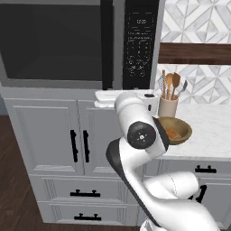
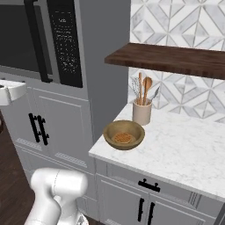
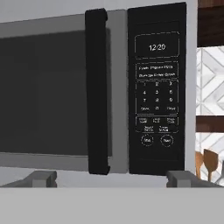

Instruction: Open the microwave, place the bowl with waffle inside the microwave, then close the microwave door and turn it on.

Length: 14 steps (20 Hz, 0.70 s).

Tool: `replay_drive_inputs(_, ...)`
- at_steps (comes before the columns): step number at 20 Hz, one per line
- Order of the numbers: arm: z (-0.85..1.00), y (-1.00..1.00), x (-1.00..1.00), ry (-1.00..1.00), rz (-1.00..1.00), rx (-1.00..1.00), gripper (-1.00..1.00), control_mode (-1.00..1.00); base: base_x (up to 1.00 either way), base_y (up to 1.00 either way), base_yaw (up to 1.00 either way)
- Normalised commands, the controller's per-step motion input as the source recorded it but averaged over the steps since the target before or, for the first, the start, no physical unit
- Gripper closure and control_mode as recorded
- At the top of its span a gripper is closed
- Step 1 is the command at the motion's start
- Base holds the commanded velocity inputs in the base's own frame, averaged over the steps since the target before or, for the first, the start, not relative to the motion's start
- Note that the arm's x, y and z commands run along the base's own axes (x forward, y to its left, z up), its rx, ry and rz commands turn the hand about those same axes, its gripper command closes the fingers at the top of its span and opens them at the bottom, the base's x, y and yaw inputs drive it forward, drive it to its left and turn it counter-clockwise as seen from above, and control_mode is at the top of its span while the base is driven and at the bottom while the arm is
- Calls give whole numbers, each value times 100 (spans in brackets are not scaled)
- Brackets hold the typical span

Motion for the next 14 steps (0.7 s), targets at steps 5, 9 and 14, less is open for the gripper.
replay_drive_inputs(5, 2, -24, 48, -6, 0, 13, -100, -100, 0, 0, 0)
replay_drive_inputs(9, 8, -2, 56, 0, 0, 1, -100, -100, 0, 0, 0)
replay_drive_inputs(14, 14, 6, 53, 4, -2, -6, -100, -100, 0, 0, 0)
